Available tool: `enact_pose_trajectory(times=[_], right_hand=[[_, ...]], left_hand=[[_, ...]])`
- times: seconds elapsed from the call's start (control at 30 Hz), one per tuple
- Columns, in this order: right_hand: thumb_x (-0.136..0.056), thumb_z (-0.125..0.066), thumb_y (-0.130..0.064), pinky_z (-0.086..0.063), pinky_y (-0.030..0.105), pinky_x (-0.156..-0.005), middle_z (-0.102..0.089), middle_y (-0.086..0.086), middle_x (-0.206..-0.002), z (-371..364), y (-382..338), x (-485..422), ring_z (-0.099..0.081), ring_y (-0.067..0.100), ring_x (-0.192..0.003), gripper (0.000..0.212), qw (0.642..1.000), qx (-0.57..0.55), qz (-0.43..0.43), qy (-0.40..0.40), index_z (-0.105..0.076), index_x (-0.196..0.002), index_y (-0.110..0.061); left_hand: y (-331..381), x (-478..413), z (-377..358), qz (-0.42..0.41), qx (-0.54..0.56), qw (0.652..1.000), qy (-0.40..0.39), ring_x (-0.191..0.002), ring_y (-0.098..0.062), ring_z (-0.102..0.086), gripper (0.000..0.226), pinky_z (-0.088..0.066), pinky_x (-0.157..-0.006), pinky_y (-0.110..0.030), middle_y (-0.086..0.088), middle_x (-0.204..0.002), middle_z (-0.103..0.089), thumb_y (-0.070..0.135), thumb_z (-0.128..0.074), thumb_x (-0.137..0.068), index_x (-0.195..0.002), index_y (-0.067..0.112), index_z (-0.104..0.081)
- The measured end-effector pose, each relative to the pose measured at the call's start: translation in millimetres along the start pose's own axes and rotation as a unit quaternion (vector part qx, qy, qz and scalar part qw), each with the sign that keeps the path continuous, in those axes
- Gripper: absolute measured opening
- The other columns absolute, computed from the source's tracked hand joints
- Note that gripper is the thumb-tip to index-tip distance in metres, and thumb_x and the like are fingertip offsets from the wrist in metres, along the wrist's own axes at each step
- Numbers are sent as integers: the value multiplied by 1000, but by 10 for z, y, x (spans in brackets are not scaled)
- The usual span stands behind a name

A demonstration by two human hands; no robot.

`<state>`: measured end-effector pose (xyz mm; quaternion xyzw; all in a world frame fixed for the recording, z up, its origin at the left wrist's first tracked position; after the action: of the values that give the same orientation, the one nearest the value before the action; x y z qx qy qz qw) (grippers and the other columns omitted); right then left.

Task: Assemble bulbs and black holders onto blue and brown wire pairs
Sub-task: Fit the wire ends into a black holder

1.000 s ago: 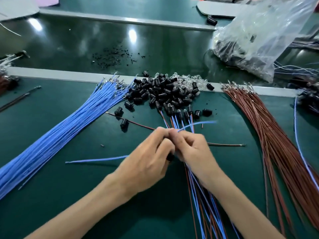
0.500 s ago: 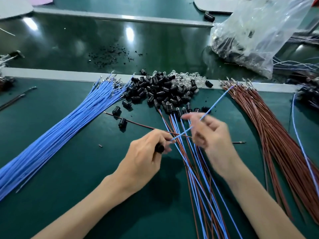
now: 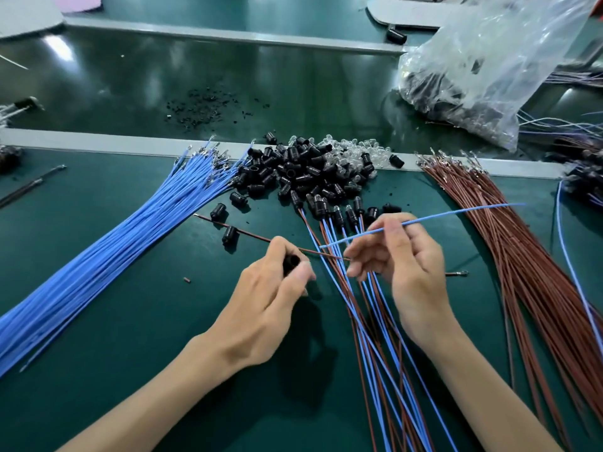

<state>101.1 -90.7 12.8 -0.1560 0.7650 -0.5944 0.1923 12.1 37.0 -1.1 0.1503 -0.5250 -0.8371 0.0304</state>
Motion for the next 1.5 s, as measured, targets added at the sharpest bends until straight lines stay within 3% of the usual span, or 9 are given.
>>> enact_pose_trajectory(times=[0.17,0.43,0.67,1.0,1.17,1.27,1.33,1.4,1.5], right_hand=[[-96,-42,-18,-54,22,-58,-73,8,-81,-93,-72,69,-71,22,-62,11,999,5,25,-32,-46,-90,-11],[-91,-56,2,-53,19,-62,-71,11,-78,-103,-93,87,-69,16,-63,15,996,67,55,-18,-49,-89,-11],[-90,-58,4,-51,17,-62,-69,9,-75,-129,-42,93,-66,12,-60,15,993,103,56,-24,-53,-87,-11],[-79,-72,0,-51,14,-61,-69,-5,-66,-155,68,97,-64,4,-59,21,993,111,20,-22,-68,-71,-20],[-74,-71,-17,-49,20,-69,-67,-8,-75,-203,109,87,-64,9,-72,5,980,191,20,-49,-69,-71,-20],[-84,-61,-27,-50,17,-66,-69,-1,-79,-180,161,69,-64,9,-67,17,993,90,-47,-61,-67,-88,-11],[-91,-56,-33,-51,19,-62,-68,1,-75,-73,134,45,-63,12,-62,23,998,7,-59,-2,-59,-89,-10],[-87,-56,-32,-48,18,-56,-63,-1,-62,-10,69,43,-58,9,-54,23,998,46,-30,41,-57,-79,-11],[-78,-64,-32,-42,16,-51,-57,-4,-56,-131,140,66,-51,5,-50,15,987,156,-34,-16,-65,-69,-20]], left_hand=[[35,-25,-45,-24,-83,996,4,-56,-11,-38,26,-33,-54,-17,8,-62,-42,53,-30,-96,-85,32,-40],[116,-70,8,-61,-102,992,35,-64,-5,-41,31,-32,-61,-9,1,-76,-56,33,-49,-91,-89,5,-63],[155,-76,16,-86,-96,990,49,-65,8,-42,28,-31,-64,-3,22,-79,-46,29,-53,-90,-89,3,-65],[165,-65,-12,-94,-93,991,24,-60,-3,-46,42,-33,-61,-6,18,-71,-46,42,-50,-94,-90,4,-68],[148,-57,-16,-91,-103,990,19,-61,7,-45,34,-33,-62,-5,28,-72,-46,39,-52,-94,-89,8,-68],[110,-63,19,-79,-100,991,41,-58,6,-47,34,-36,-59,-7,25,-67,-51,40,-52,-92,-88,11,-69],[94,-61,50,-73,-118,989,58,-58,3,-49,34,-39,-59,-12,20,-65,-56,43,-53,-93,-85,14,-68],[128,-49,59,-88,-173,978,72,-63,-3,-50,35,-41,-63,-19,16,-67,-59,42,-49,-93,-82,15,-68],[222,-9,17,-130,-277,948,91,-68,-13,-54,39,-39,-68,-29,11,-72,-66,40,-45,-95,-84,13,-71]])
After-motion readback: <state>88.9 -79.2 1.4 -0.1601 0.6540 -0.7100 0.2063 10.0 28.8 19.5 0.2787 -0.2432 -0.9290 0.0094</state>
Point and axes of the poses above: each hand's wrist, its own x-axis away from the middle knuckle, its own z-axis out of the back of the hand, y = z × x, the point moved 8 cm from there along -x, towards the middle knuckle
